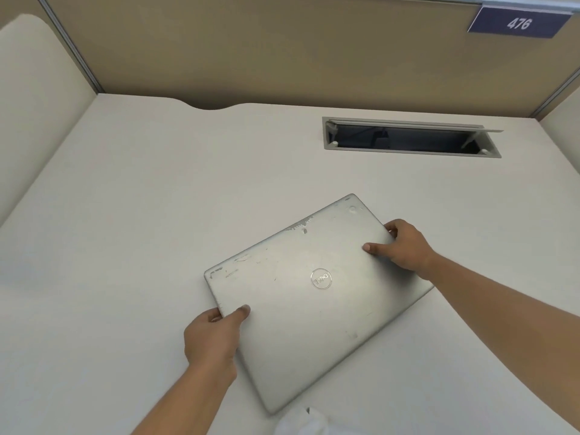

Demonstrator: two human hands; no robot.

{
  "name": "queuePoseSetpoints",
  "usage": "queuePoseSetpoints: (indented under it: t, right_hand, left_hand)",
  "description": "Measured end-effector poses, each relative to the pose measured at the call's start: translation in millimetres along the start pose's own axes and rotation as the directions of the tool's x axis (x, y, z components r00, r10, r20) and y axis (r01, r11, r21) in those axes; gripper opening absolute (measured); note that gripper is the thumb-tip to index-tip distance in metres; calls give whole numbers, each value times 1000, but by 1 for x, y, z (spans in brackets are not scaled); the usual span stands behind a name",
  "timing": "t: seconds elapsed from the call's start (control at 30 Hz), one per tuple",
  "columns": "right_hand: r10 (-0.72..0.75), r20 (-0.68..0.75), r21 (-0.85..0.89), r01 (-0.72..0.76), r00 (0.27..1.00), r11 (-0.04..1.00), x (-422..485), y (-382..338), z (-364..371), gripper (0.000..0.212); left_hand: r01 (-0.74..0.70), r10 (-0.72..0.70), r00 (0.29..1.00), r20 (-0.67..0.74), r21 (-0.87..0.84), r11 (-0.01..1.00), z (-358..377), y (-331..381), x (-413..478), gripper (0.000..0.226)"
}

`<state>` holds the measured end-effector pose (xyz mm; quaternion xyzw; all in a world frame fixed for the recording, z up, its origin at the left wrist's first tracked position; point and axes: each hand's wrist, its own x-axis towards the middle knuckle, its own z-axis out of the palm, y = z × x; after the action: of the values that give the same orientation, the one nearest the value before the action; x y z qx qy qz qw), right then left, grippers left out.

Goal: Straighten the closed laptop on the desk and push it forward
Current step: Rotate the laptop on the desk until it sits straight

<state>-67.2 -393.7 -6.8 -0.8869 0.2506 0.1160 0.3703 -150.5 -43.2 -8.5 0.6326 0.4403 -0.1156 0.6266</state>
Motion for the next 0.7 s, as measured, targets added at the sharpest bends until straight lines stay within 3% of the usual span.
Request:
queuePoseSetpoints:
  t: [0.27,0.43,0.7]
  right_hand:
    - [68,-128,156,-48,989,987,-54,21,4,65]
    - [174,-180,226,-132,968,965,-79,38,15,72]
    - [159,-296,179,-109,942,978,-104,47,23,68]
  left_hand:
    - [-127,128,992,-4,109,986,1,33,16,26]
    - [-150,142,988,62,165,975,7,56,27,31]
    - [-167,157,985,76,143,976,17,59,28,34]
